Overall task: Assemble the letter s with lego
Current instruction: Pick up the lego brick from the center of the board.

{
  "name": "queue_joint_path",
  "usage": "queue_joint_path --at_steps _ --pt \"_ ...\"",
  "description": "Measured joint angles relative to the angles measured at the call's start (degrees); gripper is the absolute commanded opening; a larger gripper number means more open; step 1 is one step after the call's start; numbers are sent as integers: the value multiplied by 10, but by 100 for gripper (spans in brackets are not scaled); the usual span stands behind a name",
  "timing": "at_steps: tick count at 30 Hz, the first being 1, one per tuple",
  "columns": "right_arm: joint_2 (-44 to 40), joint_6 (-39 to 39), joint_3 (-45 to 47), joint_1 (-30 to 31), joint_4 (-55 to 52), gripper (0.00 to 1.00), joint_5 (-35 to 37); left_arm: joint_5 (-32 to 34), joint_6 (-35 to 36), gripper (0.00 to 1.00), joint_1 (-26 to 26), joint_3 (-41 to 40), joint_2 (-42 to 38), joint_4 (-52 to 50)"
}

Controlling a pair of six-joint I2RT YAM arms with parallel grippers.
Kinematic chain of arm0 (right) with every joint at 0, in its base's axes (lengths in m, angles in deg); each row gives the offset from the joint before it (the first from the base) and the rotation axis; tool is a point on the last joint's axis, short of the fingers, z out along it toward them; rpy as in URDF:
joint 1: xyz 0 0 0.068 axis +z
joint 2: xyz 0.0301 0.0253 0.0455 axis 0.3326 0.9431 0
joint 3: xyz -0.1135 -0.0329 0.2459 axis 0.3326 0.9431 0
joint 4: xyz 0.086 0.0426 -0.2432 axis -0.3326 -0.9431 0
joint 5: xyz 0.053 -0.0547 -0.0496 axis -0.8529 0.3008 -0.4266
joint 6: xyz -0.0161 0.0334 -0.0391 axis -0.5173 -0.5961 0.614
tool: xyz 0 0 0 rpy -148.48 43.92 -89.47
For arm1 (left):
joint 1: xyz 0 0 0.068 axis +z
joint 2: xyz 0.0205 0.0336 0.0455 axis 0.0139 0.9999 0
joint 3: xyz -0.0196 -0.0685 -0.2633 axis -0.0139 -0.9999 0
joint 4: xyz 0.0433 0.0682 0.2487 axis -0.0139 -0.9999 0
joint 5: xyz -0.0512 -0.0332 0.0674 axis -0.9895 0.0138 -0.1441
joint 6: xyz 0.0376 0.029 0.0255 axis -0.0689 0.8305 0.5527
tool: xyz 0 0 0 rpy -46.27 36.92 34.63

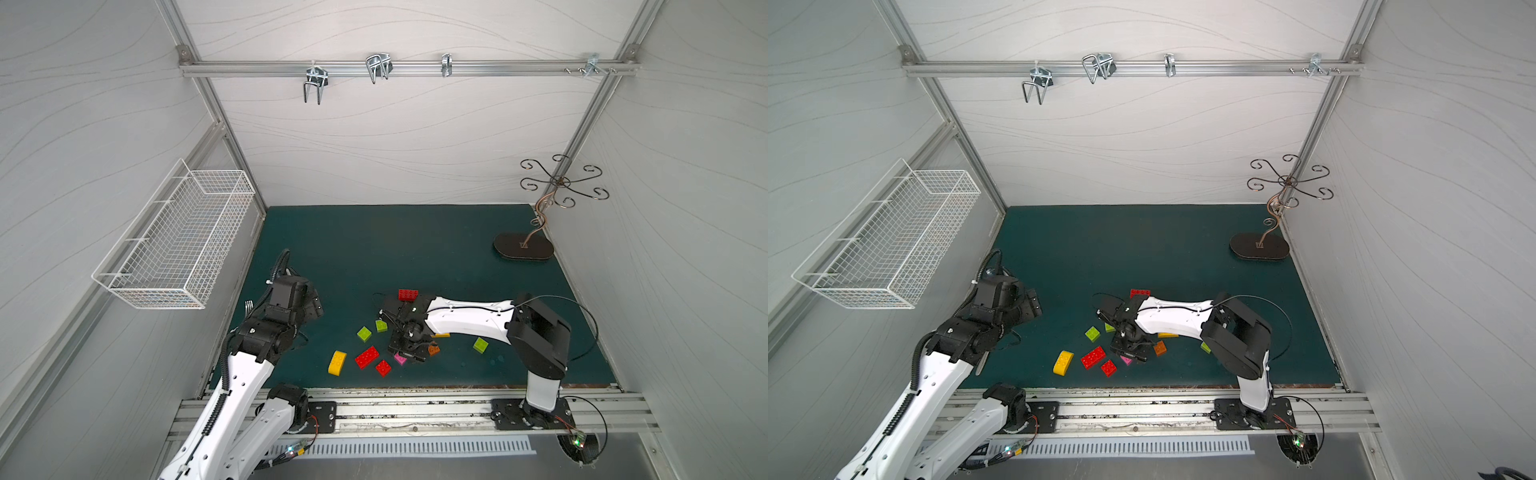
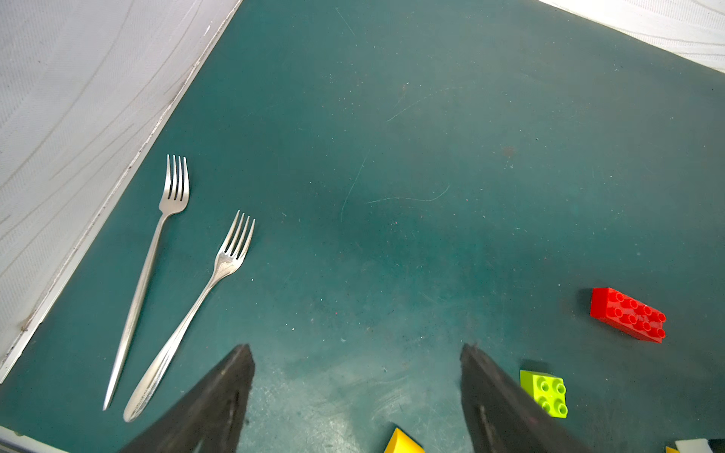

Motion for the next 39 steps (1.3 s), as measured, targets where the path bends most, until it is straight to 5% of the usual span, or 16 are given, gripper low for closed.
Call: queue_joint_path --at_steps 9,17,28,35,39 --pt "2 -13 1 -4 2 48 18 -3 0 85 1 0 0 0" --pt "7 -17 1 -4 4 57 18 -4 0 85 4 -1 0 0" --pt "7 -24 2 0 6 31 17 -6 0 85 4 -1 0 0" --pt "-22 -3 8 -5 -5 5 25 -7 0 85 5 -1 0 0" --pt "-43 46 -5 -30 -28 1 31 -7 0 85 5 -1 0 1"
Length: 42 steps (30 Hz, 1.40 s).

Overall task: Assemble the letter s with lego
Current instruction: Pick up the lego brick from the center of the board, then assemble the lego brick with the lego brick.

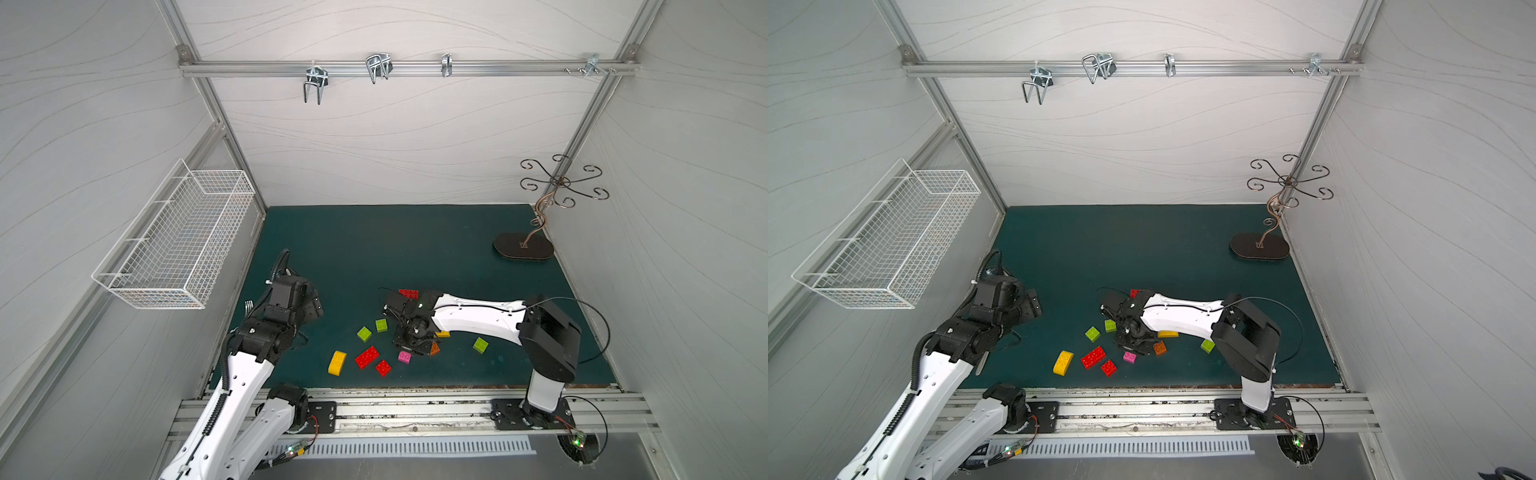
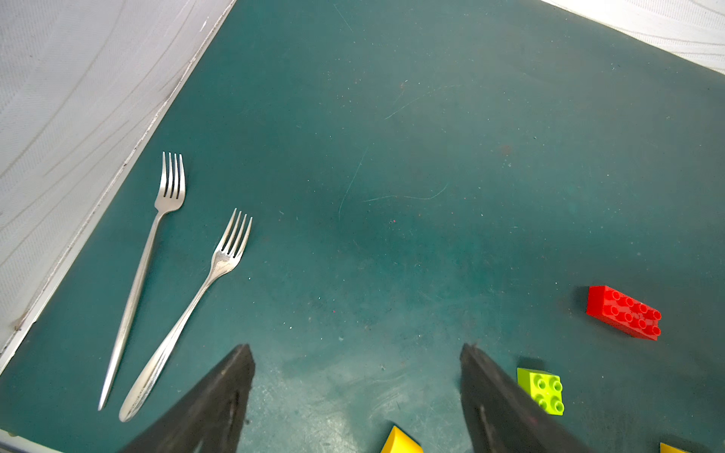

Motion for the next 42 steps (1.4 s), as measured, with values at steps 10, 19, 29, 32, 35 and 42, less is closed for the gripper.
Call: queue_joint_path --at_steps 10,19,29,32,35,42 --pt "77 227 -213 -153 -116 0 -1 0 0 85 1 0 0 0" --pt "241 367 -432 -226 -214 0 -19 0 0 85 3 0 1 0" --pt "310 432 -506 -235 -279 0 -40 0 0 85 4 0 2 0" --pt "312 439 -507 -240 -284 0 -46 -1 0 85 4 0 3 2" --pt "317 442 -507 -242 -286 0 -49 -1 0 85 5 0 4 5" --pt "328 441 -507 -246 -286 0 -58 -4 0 85 6 0 5 6"
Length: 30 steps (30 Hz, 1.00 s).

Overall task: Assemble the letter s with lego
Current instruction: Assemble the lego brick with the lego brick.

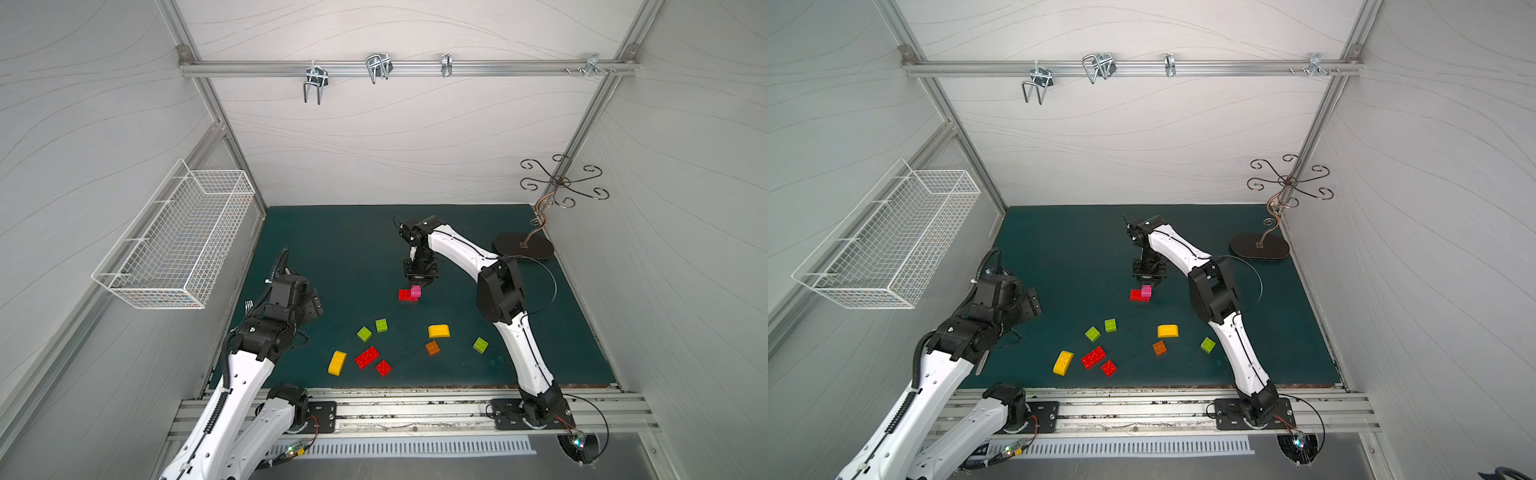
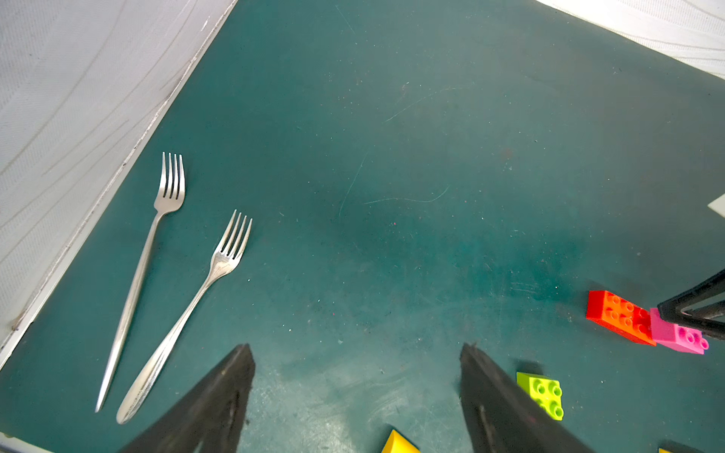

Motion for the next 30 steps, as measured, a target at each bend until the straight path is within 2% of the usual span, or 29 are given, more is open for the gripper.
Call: queue_joint_path --at_steps 30 --pt "8 -49 5 3 13 0 3 -1 0 85 1 0 0 0"
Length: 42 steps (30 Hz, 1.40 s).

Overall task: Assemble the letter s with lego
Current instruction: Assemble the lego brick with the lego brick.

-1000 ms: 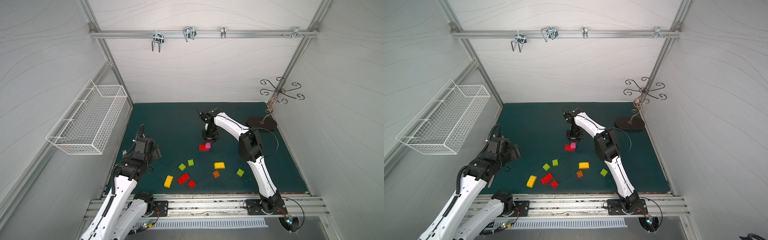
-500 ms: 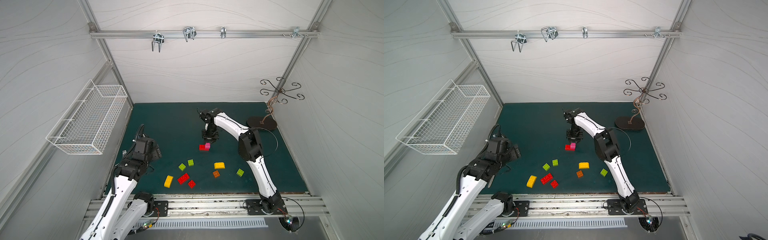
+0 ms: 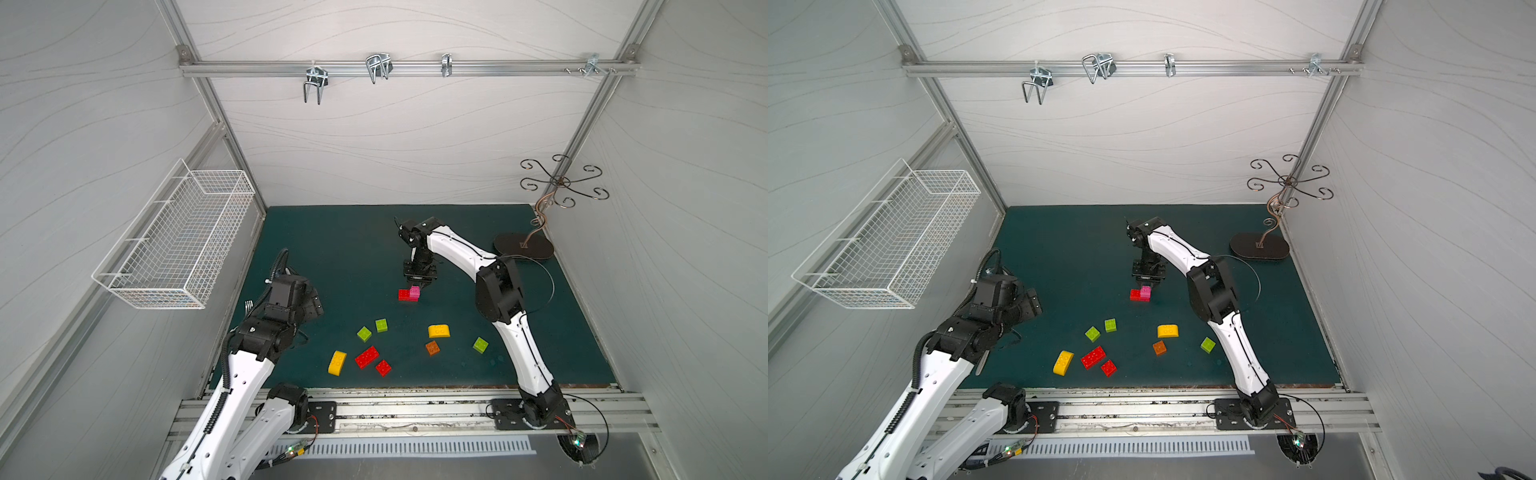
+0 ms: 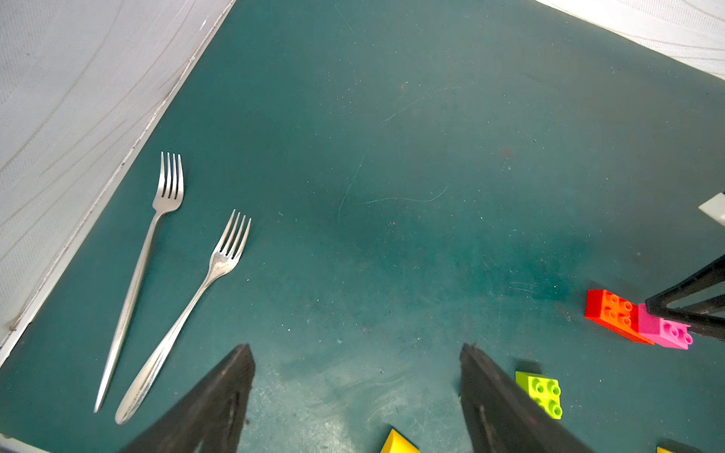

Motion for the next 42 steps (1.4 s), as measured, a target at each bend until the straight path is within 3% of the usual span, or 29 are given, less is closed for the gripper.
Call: queue_joint_path --at_steps 34,42 --pt "6 -21 3 15 8 0 37 0 0 85 0 0 -4 0" --pt "-15 -31 45 19 39 0 44 0 0 85 0 0 -4 0"
